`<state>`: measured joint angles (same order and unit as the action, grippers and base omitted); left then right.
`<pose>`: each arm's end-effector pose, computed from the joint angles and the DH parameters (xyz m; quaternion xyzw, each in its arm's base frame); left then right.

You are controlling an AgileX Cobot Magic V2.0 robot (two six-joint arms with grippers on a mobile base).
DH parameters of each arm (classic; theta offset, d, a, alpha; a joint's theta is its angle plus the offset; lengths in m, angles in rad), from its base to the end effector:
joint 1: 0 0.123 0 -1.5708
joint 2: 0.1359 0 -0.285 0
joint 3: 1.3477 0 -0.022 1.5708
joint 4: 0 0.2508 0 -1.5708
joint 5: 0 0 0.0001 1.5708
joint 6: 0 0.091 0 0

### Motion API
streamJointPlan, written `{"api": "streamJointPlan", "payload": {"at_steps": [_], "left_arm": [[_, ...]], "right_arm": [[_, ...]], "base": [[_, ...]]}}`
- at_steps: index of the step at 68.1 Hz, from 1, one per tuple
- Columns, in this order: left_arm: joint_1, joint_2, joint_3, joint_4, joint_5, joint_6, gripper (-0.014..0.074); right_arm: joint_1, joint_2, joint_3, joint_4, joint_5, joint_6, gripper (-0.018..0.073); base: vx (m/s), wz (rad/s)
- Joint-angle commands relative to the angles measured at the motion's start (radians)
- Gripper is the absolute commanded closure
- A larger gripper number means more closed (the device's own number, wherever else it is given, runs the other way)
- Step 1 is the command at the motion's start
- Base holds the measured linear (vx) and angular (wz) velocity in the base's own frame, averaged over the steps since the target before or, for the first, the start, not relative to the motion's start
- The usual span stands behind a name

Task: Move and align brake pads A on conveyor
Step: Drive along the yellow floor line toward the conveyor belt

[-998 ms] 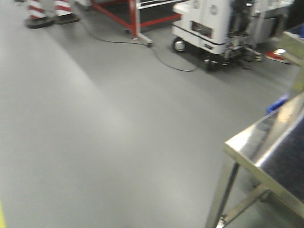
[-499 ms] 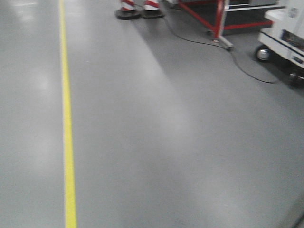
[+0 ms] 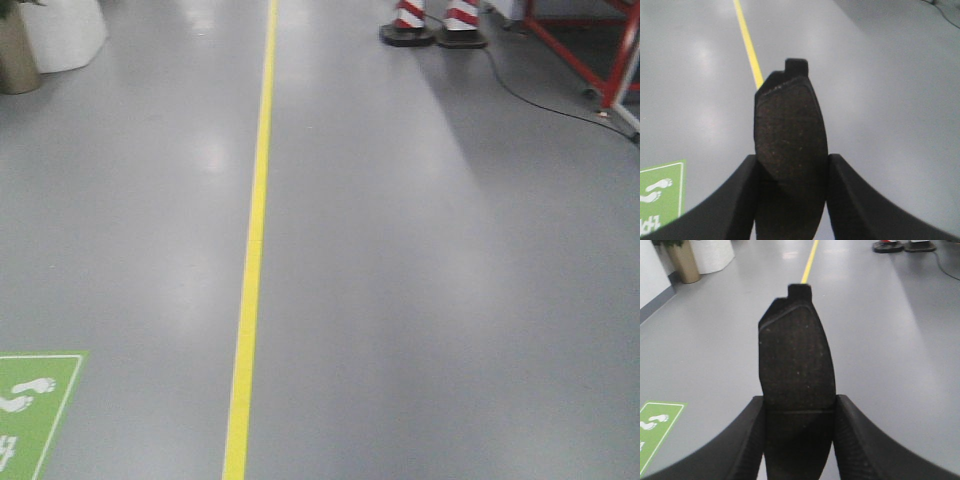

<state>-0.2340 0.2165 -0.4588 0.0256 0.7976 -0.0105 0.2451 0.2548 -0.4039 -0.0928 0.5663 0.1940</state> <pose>0.0431 -0.0085 0.2822 0.0978 0.8461 -0.0515 0.5214 0.0604 0.0104 0.2823 -0.0381 0.8121 0.0845 0.5762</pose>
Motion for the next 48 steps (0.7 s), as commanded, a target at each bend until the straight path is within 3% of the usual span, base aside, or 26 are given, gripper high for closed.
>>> {"api": "streamJointPlan", "payload": {"at_steps": [1,24,48], "left_arm": [[-0.004,0.007,-0.027,-0.002,-0.099,-0.006,0.0602],[-0.004,0.007,-0.027,-0.002,-0.099,-0.006,0.0602],[-0.004,0.007,-0.027,-0.002,-0.099,-0.006,0.0602]], "right_arm": [[-0.005,0.008,-0.032,-0.008,-0.096,-0.01,0.0564],[-0.005,0.008,-0.032,-0.008,-0.096,-0.01,0.0564],[-0.005,0.008,-0.032,-0.008,-0.096,-0.01,0.0564]], "base": [[0.16,0.44],[0.24,0.31],[0.44,-0.07]]}}
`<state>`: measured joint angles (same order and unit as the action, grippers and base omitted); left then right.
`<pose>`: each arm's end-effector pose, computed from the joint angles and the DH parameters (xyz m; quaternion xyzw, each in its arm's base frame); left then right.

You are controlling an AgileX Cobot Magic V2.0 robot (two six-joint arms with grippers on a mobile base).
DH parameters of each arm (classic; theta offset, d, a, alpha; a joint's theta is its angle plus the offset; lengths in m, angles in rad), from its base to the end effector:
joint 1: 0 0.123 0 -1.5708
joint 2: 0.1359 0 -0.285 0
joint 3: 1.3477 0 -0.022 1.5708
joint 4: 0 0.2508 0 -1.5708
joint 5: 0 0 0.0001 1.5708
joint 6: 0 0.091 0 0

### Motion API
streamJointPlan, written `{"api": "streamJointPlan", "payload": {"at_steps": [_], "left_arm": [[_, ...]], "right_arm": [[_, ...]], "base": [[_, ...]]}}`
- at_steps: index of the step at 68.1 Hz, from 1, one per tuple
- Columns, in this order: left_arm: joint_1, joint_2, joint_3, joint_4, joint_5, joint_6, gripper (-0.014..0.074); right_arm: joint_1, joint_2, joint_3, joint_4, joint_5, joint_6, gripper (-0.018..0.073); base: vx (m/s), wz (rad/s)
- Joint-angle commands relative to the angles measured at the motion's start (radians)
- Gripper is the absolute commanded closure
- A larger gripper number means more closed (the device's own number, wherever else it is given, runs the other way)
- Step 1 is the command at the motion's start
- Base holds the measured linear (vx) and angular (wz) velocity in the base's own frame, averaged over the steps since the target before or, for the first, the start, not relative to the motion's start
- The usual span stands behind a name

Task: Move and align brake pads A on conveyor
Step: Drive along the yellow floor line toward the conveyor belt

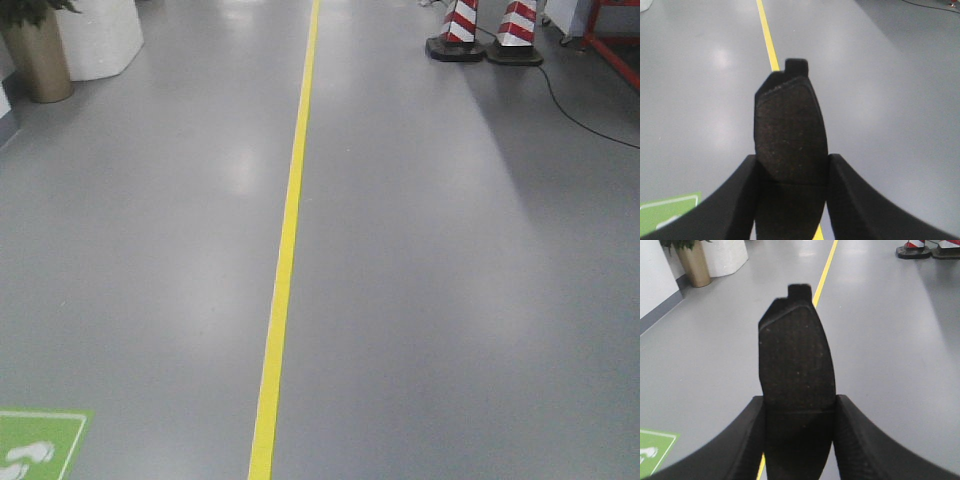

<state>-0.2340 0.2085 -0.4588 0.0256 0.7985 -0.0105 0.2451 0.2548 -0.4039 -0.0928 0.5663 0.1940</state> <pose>0.0418 -0.0082 0.2825 0.0975 0.8443 -0.0518 0.5244 0.0604 0.0104 0.2823 -0.0381 0.8121 0.0845 0.5762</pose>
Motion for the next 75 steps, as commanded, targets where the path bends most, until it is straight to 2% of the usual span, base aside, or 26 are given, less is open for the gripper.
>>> {"api": "streamJointPlan", "payload": {"at_steps": [1,33,75], "left_arm": [[-0.004,0.015,-0.027,-0.002,-0.1,-0.006,0.0602],[-0.004,0.015,-0.027,-0.002,-0.1,-0.006,0.0602],[-0.004,0.015,-0.027,-0.002,-0.1,-0.006,0.0602]], "right_arm": [[-0.005,0.008,-0.032,-0.008,-0.096,-0.01,0.0564],[-0.005,0.008,-0.032,-0.008,-0.096,-0.01,0.0564],[-0.005,0.008,-0.032,-0.008,-0.096,-0.01,0.0564]], "base": [[0.52,-0.18],[0.57,-0.1],[0.65,0.1]]}}
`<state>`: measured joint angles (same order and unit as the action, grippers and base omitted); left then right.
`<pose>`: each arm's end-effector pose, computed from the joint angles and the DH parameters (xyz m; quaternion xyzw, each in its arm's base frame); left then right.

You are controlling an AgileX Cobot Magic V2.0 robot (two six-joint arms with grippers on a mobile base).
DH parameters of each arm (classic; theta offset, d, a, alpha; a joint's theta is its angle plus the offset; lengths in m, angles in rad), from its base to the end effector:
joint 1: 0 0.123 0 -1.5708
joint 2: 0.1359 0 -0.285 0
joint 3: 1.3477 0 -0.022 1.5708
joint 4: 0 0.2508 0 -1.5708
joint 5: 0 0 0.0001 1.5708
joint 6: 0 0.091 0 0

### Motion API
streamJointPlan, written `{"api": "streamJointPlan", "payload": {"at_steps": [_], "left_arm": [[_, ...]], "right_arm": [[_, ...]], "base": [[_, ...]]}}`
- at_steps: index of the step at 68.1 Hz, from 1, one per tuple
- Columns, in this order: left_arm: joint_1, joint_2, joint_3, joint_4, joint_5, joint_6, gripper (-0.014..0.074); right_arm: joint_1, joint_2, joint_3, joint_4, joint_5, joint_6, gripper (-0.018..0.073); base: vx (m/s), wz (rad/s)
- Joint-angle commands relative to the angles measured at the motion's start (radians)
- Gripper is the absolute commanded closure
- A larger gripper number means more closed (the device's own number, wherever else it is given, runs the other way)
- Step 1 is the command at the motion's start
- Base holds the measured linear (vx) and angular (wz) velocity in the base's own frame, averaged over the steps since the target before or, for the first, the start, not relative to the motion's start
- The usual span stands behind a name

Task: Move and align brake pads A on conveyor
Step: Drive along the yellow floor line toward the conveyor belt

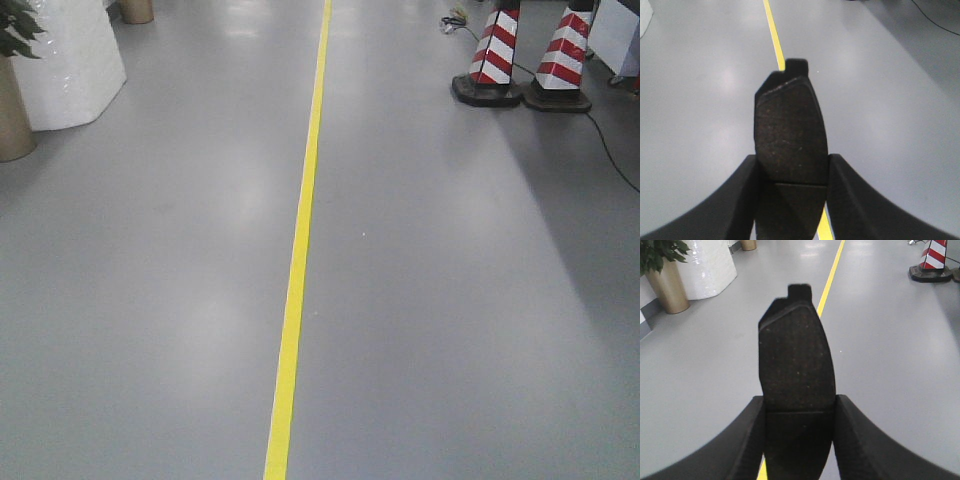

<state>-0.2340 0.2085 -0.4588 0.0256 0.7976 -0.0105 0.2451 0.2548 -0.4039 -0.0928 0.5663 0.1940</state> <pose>0.0418 -0.0083 0.2826 0.0975 0.8440 -0.0519 0.5248 0.0604 0.0104 0.2823 -0.0381 0.8121 0.0845 0.5762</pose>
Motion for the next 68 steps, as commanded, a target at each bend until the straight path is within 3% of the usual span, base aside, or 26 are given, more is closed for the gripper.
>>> {"api": "streamJointPlan", "payload": {"at_steps": [1,68], "left_arm": [[-0.004,0.015,-0.027,-0.002,-0.099,-0.006,0.0602],[-0.004,0.015,-0.027,-0.002,-0.099,-0.006,0.0602]], "right_arm": [[-0.005,0.008,-0.032,-0.008,-0.096,-0.01,0.0564],[-0.005,0.008,-0.032,-0.008,-0.096,-0.01,0.0564]], "base": [[0.66,-0.04],[0.67,-0.11]]}}
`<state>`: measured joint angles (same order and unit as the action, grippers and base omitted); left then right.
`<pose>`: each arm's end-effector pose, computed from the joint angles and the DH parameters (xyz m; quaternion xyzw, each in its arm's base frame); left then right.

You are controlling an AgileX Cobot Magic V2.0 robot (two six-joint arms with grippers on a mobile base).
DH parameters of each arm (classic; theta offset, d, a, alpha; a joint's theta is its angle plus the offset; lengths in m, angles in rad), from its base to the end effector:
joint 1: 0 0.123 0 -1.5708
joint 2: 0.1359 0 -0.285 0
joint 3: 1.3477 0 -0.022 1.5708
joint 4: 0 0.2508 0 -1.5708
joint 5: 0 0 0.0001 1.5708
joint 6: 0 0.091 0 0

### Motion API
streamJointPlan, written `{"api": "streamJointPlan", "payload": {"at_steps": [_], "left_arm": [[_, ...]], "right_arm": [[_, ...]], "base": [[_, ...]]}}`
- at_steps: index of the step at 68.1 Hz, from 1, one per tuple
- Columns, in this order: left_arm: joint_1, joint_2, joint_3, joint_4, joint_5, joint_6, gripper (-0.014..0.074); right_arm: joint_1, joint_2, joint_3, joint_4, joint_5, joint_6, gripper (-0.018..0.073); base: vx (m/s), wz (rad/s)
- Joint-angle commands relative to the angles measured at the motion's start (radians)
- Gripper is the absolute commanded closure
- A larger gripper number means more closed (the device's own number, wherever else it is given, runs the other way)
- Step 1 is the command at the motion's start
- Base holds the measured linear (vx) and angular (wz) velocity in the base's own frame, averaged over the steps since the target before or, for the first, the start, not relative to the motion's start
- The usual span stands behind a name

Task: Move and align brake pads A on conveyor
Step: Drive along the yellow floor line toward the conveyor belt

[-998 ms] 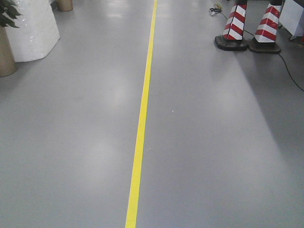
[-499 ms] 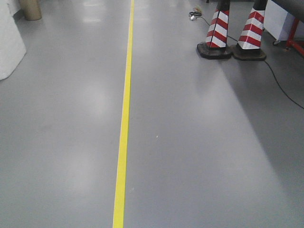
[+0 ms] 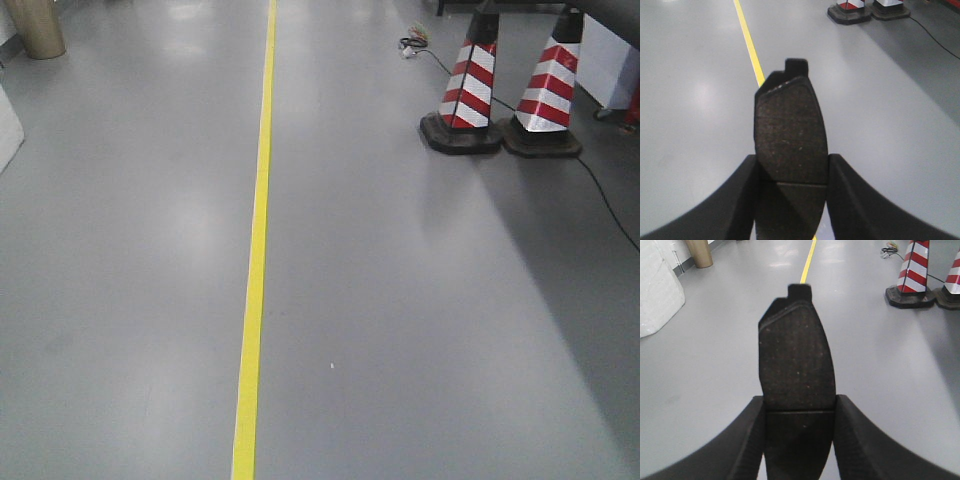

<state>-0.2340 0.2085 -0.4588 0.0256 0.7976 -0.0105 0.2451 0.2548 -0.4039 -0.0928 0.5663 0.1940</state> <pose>0.0418 -0.0083 0.2826 0.0975 0.8440 -0.0519 0.5248 0.0604 0.0104 0.2823 -0.0381 0.8121 0.0845 0.5762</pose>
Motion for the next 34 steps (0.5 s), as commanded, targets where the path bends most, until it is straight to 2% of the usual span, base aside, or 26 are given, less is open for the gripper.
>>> {"api": "streamJointPlan", "payload": {"at_steps": [1,34], "left_arm": [[-0.004,0.015,-0.027,-0.002,-0.099,-0.006,0.0602],[-0.004,0.015,-0.027,-0.002,-0.099,-0.006,0.0602]], "right_arm": [[-0.005,0.008,-0.032,-0.008,-0.096,-0.01,0.0564],[-0.005,0.008,-0.032,-0.008,-0.096,-0.01,0.0564]], "base": [[0.73,0.08],[0.7,0.04]]}}
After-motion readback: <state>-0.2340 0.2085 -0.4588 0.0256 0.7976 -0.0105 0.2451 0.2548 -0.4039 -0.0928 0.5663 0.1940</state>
